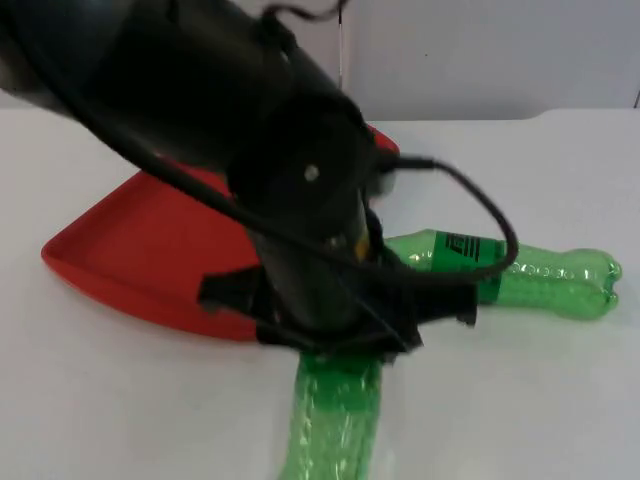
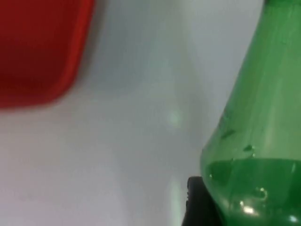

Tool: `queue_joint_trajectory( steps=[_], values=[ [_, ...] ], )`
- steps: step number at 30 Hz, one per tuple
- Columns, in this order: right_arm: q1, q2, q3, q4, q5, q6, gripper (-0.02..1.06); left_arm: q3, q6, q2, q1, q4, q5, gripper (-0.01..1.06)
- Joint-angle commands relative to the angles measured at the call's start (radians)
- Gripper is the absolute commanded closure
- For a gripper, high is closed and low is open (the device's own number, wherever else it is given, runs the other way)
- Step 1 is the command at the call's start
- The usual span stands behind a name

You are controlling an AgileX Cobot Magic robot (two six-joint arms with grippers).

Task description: Place the bottle upright on the tray.

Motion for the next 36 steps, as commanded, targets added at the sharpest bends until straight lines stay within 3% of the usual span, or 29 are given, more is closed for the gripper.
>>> queue_joint_trajectory(
  steps=[1,11,14,20,25,31,36],
  values=[
    [-0.007,-0.004,0.007,0.003,-0.007,0.0,-0.01,-0.004,0.003,-0.083,0.015,0.072,-0.038,1.05],
    [-0.007,-0.004,0.007,0.003,-0.007,0.0,-0.01,-0.004,0.003,-0.297,0.143,0.322,-0.24,1.05],
    [-0.007,-0.004,0.007,0.003,-0.007,0.0,-0.01,-0.004,0.003,-0.361,0.24,0.409,-0.305,1.05],
    [-0.007,-0.004,0.007,0.003,-0.007,0.0,-0.01,-0.004,0.003,-0.395,0.382,0.43,-0.419,1.05],
    [-0.007,-0.004,0.007,0.003,-0.007,0.0,-0.01,-0.004,0.003,-0.395,0.571,0.435,-0.583,1.05],
    [-0.007,-0.004,0.007,0.003,-0.007,0.0,-0.01,-0.004,0.005,-0.393,0.656,0.456,-0.714,1.05],
    [-0.007,-0.004,0.007,0.003,-0.007,0.0,-0.01,-0.004,0.105,-0.375,0.72,0.454,-0.913,1.05]
  ],
)
